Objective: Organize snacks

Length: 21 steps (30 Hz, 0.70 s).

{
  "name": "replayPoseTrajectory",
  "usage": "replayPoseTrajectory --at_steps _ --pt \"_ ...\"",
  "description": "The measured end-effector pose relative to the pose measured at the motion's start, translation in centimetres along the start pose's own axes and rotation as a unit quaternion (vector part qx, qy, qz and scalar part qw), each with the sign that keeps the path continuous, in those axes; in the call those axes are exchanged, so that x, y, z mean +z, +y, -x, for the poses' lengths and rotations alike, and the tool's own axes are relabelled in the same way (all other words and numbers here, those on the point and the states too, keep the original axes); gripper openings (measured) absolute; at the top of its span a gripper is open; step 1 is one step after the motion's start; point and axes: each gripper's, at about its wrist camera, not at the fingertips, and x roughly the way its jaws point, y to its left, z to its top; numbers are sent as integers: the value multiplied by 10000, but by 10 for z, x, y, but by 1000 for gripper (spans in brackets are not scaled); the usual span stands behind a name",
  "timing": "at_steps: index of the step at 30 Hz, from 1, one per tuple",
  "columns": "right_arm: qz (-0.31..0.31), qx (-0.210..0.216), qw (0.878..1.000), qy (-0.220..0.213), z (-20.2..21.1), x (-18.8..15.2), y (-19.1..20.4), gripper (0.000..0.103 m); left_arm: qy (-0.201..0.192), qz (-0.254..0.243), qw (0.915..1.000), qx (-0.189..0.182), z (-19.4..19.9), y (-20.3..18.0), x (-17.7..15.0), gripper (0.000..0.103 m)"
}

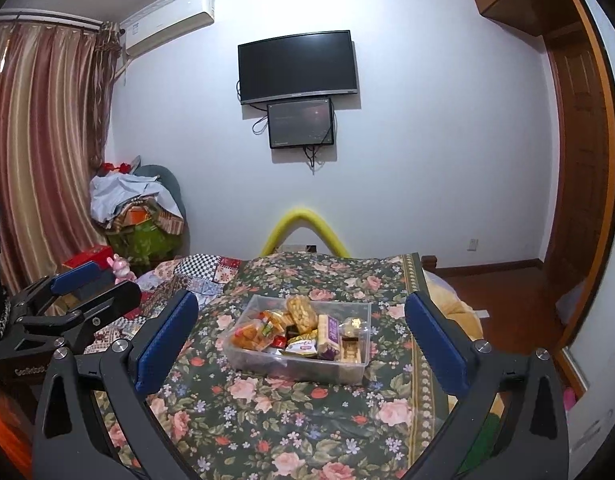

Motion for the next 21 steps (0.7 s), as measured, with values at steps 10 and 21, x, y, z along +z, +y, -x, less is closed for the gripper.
replayPoseTrajectory --at_steps 10,21 --pt "-24 -30 10000 21 1 0 -2 103 -1 18 10000 -38 1 0 1 103" --pt "62 -98 9999 3 2 0 1 103 3 32 9999 -115 4 0 1 103"
